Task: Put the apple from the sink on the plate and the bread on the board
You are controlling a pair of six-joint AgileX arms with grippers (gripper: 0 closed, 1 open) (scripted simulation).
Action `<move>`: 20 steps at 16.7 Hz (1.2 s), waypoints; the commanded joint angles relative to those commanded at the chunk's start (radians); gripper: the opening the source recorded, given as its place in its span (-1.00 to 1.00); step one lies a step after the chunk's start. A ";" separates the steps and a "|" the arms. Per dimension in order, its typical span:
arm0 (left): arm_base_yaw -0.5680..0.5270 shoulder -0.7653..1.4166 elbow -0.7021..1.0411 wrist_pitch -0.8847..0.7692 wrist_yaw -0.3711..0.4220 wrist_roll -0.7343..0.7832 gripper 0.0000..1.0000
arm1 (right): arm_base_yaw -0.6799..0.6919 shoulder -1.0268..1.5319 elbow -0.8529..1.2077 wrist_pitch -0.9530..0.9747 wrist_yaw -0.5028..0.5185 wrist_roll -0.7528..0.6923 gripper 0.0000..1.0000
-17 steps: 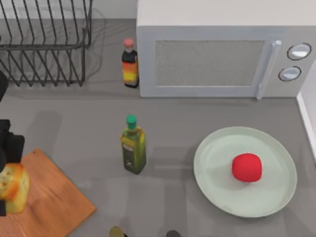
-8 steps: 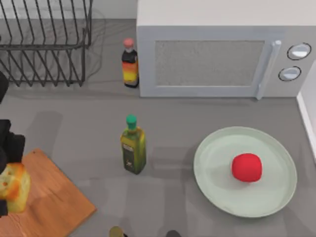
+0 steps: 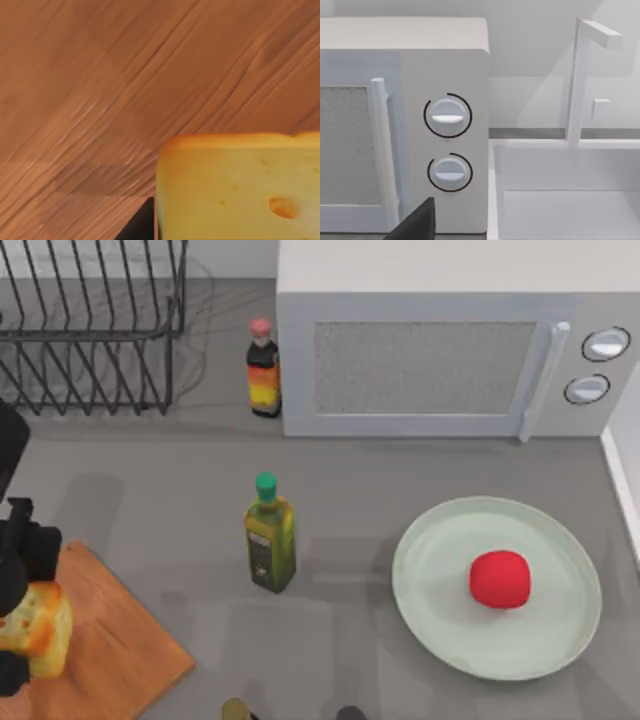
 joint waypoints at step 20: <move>0.001 0.026 -0.036 0.034 0.000 -0.001 0.96 | 0.000 0.000 0.000 0.000 0.000 0.000 1.00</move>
